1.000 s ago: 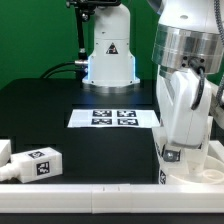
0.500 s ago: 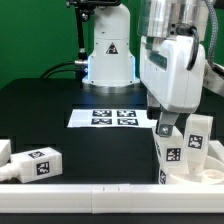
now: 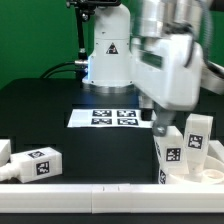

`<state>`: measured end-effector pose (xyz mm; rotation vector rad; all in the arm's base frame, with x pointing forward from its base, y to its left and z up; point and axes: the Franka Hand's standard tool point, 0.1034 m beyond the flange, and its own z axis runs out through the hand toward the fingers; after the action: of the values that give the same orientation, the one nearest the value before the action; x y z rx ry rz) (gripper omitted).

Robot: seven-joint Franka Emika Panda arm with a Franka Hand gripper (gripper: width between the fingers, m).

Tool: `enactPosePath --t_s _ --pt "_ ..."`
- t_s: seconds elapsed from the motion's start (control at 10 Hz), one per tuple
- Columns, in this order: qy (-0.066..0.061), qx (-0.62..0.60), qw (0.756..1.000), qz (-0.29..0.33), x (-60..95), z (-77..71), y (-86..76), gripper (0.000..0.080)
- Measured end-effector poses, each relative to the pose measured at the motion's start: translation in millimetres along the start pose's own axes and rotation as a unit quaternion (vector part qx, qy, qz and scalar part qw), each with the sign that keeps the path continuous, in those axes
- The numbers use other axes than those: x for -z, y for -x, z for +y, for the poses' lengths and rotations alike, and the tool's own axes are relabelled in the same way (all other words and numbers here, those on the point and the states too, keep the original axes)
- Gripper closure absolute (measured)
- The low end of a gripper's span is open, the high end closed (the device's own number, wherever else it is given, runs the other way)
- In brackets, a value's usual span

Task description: Assemble stool

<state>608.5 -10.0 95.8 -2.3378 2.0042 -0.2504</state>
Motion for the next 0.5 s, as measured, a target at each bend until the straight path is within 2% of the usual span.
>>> enactPosePath --t_s 0.1,0.2,0.3,0.5 --pt "-0.014 0.025 1.000 0.001 -2.6 6.7 -25.6 0.0150" --pt "-0.017 0.029 0.999 0.001 -7.0 13.2 -44.2 0.0150" --pt "-0.013 0.023 1.000 0.002 -11.1 16.7 -49.2 0.0150" --pt "-0.013 0.026 1.000 0.001 -10.9 15.6 -45.9 0.0150"
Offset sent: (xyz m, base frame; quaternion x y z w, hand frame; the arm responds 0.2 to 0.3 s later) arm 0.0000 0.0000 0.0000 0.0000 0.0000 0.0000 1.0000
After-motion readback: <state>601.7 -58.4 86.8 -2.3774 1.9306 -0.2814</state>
